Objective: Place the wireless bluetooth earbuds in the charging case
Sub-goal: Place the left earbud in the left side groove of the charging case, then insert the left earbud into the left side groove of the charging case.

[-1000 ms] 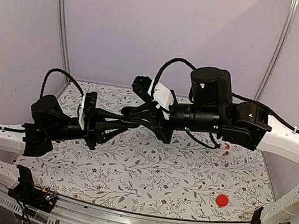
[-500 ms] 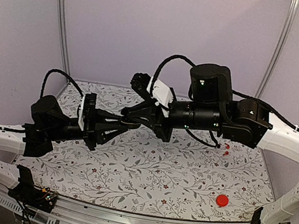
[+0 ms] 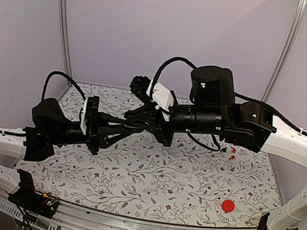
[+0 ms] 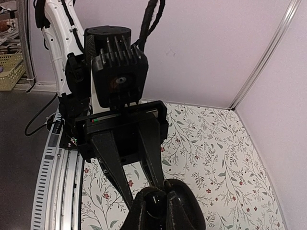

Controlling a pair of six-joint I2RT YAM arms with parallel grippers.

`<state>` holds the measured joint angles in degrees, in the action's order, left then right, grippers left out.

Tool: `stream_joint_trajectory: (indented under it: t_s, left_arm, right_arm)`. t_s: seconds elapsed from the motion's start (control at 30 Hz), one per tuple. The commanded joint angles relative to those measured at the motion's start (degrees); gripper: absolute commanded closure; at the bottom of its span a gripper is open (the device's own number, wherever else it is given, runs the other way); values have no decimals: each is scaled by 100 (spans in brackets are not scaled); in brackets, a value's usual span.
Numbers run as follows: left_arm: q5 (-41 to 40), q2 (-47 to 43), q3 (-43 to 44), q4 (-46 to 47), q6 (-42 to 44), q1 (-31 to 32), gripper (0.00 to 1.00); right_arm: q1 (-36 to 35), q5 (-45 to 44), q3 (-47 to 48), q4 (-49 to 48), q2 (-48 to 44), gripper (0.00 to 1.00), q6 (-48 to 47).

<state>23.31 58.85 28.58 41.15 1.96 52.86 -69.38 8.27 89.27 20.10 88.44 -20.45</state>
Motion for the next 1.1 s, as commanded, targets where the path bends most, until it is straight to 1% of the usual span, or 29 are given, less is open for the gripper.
stream_joint_trajectory:
  t_s: [0.0,0.2,0.4,0.57,0.77,1.07]
  left_arm:
    - [-62,-32,-1,183,38,93,81]
    - [-106,-81,-18,218,-18,99,81]
    - [-201,-135,-55,247,-55,91,81]
    - [-327,-171,-115,348,-66,85,81]
    - [-389,-231,-151,381,-55,85,81]
    - [-314,-204,-120,349,-23,92,81]
  right_arm:
    - [-74,82,94,-54,76,99,30]
    - [-89,110,-94,-121,50,100,20]
    - [-130,-154,-339,-182,-23,100,-111]
    - [-136,-264,-631,-476,-215,100,-79]
    - [-137,-239,-991,-875,-487,100,-65]
    - [-138,109,-937,-789,-407,100,-37]
